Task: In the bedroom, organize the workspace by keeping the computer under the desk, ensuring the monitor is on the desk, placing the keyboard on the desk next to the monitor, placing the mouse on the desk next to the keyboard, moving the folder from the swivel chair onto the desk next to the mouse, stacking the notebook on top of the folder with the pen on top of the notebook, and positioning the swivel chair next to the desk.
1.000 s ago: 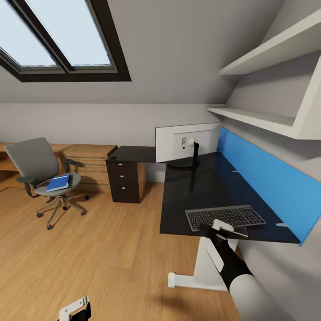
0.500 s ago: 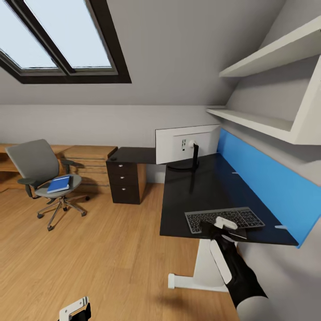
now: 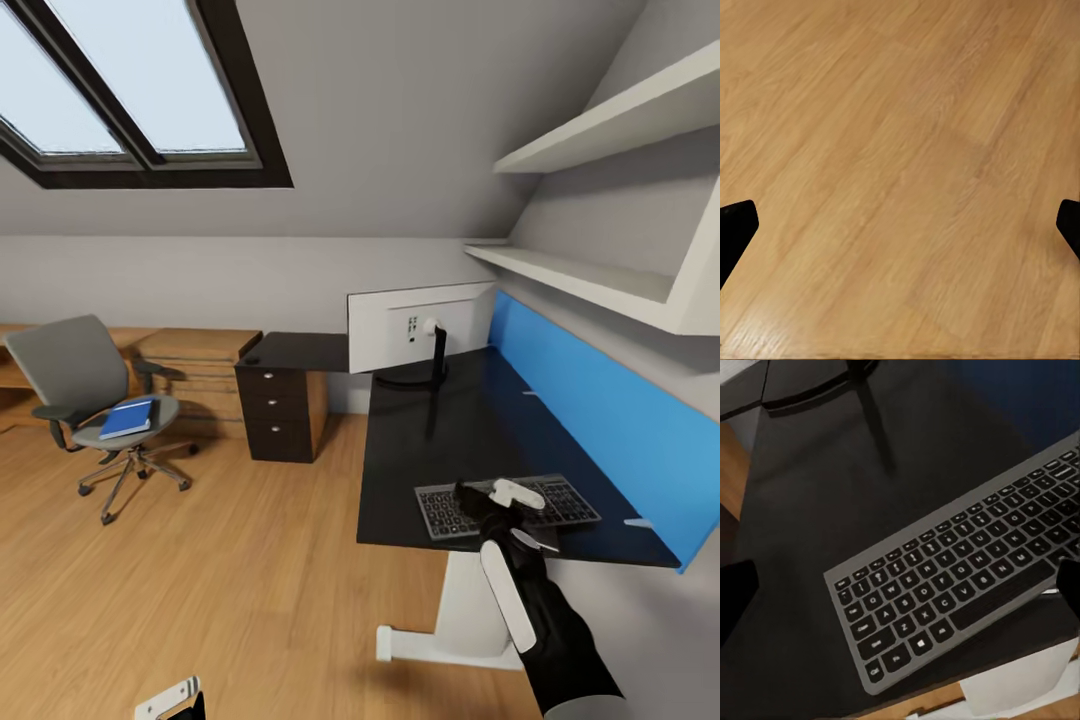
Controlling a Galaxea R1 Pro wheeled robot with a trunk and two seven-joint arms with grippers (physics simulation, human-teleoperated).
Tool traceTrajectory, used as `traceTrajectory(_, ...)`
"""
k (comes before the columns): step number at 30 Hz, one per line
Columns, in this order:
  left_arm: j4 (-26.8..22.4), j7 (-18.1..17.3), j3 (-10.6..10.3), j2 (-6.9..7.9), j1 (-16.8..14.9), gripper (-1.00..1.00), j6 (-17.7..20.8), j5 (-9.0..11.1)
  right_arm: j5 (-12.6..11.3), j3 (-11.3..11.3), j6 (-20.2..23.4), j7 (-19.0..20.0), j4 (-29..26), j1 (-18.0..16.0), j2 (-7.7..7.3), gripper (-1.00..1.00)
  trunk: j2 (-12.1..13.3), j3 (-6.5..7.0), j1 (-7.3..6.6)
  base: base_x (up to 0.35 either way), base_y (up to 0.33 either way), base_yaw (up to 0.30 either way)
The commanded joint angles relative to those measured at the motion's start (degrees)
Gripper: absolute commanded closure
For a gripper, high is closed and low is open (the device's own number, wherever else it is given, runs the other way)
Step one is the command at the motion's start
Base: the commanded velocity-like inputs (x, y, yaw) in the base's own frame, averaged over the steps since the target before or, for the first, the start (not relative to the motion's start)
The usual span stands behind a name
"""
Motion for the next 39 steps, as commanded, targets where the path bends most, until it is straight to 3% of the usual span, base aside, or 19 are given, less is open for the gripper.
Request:
traceTrajectory(1,0.9,0.2,-0.1,0.02,0.0,-1.0,-0.2,0.6,-0.1,0.1,0.1,-0.4,-0.1,0.0,-0.07,-1.0,0.0,-0.07,0.04,0.321,-0.093,0.0)
traceTrajectory(4,2.5,0.2,-0.2,0.0,0.0,-1.0,-0.2,0.5,1.7,0.2,0.0,-0.3,-0.1,0.0,-0.3,-1.0,0.0,-0.07,0.04,0.322,-0.103,0.0)
traceTrajectory(5,3.3,0.2,-0.2,-0.04,0.0,-1.0,-0.2,0.5,7.6,0.2,-0.1,-0.3,0.3,-0.1,-0.8,-1.0,0.0,-0.07,0.04,0.219,-0.088,0.0)
traceTrajectory(7,3.4,0.2,-0.2,-0.06,0.0,-1.0,-0.2,0.5,10.7,-0.1,-0.2,-0.2,1.4,-0.9,-1.12,-1.0,0.0,-0.07,0.04,0.115,-0.046,0.0)
traceTrajectory(11,3.5,0.2,-0.2,-0.03,0.0,-1.0,-0.3,0.5,12.2,-0.2,-0.9,-0.2,6.3,-4.6,-3.0,-1.0,0.0,-0.07,0.04,0.053,-0.021,0.0)
traceTrajectory(13,3.5,0.2,-0.2,-0.02,0.0,-1.0,-0.3,0.5,12.5,-0.2,-2.0,-0.2,10.0,-7.2,-4.38,-1.0,0.0,-0.07,0.04,0.026,-0.011,0.0)
traceTrajectory(14,3.5,0.2,-0.2,-0.02,0.0,-1.0,-0.3,0.5,12.6,-0.3,-3.8,-0.2,14.8,-10.0,-5.73,-1.0,0.0,-0.07,0.04,0.015,-0.006,0.0)
traceTrajectory(20,3.6,0.2,-0.1,0.02,0.0,-1.0,-0.3,0.5,12.7,-0.3,-12.3,0.9,32.8,-18.5,-9.31,-1.0,0.0,-0.07,0.04,0.008,-0.003,0.0)
traceTrajectory(26,3.6,0.2,-0.1,0.07,0.0,-1.0,-0.3,0.5,12.6,-0.3,-21.8,7.2,50.8,-26.0,-12.4,-1.0,0.0,-0.07,0.04,0.125,-0.001,0.0)
traceTrajectory(30,3.6,0.2,-0.1,0.07,0.0,-1.0,-0.3,0.5,11.9,-0.5,-24.1,10.6,55.0,-27.7,-13.66,-1.0,0.0,-0.07,0.04,0.268,0.0,0.0)
traceTrajectory(32,3.6,0.2,-0.1,0.08,0.0,-1.0,-0.3,0.5,10.3,-1.0,-24.9,11.9,56.7,-28.3,-14.15,-1.0,0.0,-0.07,0.04,0.297,0.0,0.0)
traceTrajectory(39,3.6,0.3,-0.1,0.08,0.0,-1.0,-0.5,0.5,6.5,-2.0,-23.5,12.8,58.5,-28.8,-14.75,-1.0,0.0,-0.07,0.04,0.305,-0.079,0.0)
